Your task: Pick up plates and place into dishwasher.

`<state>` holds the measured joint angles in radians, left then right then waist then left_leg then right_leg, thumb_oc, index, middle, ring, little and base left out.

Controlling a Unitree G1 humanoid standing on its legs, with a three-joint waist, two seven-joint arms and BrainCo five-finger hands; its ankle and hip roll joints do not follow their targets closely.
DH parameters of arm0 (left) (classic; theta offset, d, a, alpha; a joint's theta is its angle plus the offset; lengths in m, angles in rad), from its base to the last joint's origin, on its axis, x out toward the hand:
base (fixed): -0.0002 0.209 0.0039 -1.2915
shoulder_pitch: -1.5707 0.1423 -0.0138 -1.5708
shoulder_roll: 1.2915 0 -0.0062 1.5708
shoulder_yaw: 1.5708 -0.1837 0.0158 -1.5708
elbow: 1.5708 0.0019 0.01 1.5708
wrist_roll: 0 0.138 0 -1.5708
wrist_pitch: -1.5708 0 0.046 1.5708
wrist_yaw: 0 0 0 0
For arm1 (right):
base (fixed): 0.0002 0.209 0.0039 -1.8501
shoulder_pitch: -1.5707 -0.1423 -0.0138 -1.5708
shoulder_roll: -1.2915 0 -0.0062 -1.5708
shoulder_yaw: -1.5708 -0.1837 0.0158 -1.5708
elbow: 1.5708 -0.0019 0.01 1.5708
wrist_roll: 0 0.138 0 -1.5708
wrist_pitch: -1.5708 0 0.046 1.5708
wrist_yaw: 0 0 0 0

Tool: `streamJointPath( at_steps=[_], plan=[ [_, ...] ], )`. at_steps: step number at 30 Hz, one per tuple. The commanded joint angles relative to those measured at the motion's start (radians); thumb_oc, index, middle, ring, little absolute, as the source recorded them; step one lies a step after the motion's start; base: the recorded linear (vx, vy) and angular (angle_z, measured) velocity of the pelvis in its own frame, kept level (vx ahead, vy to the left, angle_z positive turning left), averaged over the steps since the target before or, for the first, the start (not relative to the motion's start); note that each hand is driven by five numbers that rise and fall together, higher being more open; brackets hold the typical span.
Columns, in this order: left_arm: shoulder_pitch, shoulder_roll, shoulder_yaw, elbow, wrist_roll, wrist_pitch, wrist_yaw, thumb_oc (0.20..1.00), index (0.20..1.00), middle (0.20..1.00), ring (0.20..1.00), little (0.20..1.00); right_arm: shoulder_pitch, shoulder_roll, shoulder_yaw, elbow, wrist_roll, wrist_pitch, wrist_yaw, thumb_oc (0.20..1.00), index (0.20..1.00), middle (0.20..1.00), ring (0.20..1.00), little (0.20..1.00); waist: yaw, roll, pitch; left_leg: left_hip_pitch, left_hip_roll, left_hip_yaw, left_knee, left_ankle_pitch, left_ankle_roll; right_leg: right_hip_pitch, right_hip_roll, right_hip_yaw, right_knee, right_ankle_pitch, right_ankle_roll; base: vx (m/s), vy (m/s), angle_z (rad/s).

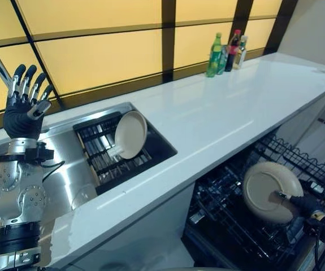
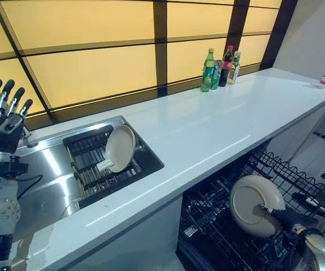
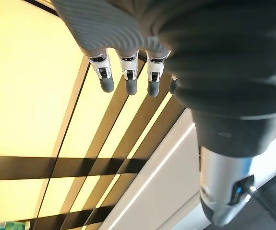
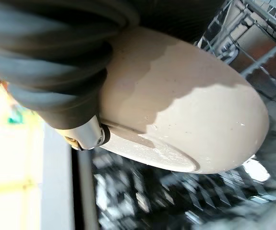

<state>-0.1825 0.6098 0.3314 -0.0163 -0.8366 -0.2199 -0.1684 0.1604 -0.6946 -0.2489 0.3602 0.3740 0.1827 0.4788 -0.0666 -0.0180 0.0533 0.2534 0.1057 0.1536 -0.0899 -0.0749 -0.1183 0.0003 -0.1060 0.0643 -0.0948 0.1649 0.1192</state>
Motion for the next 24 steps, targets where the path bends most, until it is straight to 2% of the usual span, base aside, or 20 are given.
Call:
streamJointPath(
  at_steps=[1,8,13,19,24],
  plan=[
    [-0.068,0.086,-0.069,0.018,0.045,-0.032,0.012,1.000,1.000,1.000,1.000,1.000,-0.088,-0.095,0.045,0.028,-0.055,-0.029,0.073,0.200,0.200,0.200,0.200,0.200,-0.006,-0.028,-0.035,-0.111,-0.047,-0.049,0.003,0.049,0.050,0.118,0.022,-0.093,0.008,-0.128,-0.013,0.01,-0.064,0.01],
    [-0.045,0.090,-0.063,0.011,0.044,-0.032,0.007,1.000,1.000,1.000,1.000,1.000,-0.089,-0.101,0.136,0.023,-0.173,-0.005,0.176,0.200,0.200,0.200,0.200,0.200,0.008,-0.029,-0.032,-0.113,-0.041,-0.060,0.003,0.055,0.047,0.122,0.028,-0.097,0.008,-0.133,-0.018,0.01,-0.046,0.04],
    [-0.040,0.091,-0.066,0.001,0.047,-0.023,-0.002,1.000,1.000,1.000,1.000,1.000,-0.087,-0.098,0.196,0.029,-0.256,-0.015,0.240,0.200,0.200,0.200,0.200,0.200,0.015,-0.027,-0.032,-0.117,-0.039,-0.065,0.003,0.060,0.045,0.122,0.029,-0.100,0.008,-0.134,-0.019,0.01,-0.022,0.00],
    [-0.037,0.084,-0.081,-0.006,0.056,-0.025,0.001,1.000,1.000,1.000,1.000,1.000,-0.083,-0.081,0.284,0.013,-0.346,-0.036,0.258,0.200,0.200,0.200,0.200,0.200,0.017,-0.018,-0.025,-0.120,-0.040,-0.071,0.003,0.065,0.045,0.123,0.032,-0.096,0.008,-0.137,-0.021,0.00,0.000,0.00],
    [-0.033,0.060,-0.083,-0.019,0.067,-0.024,-0.001,1.000,1.000,1.000,1.000,1.000,-0.077,-0.028,0.346,0.022,-0.424,-0.016,0.233,0.200,0.200,0.200,0.200,0.200,0.021,-0.010,-0.029,-0.119,-0.043,-0.079,0.003,0.066,0.047,0.129,0.032,-0.093,0.008,-0.143,-0.022,0.00,0.000,0.00]
  ],
)
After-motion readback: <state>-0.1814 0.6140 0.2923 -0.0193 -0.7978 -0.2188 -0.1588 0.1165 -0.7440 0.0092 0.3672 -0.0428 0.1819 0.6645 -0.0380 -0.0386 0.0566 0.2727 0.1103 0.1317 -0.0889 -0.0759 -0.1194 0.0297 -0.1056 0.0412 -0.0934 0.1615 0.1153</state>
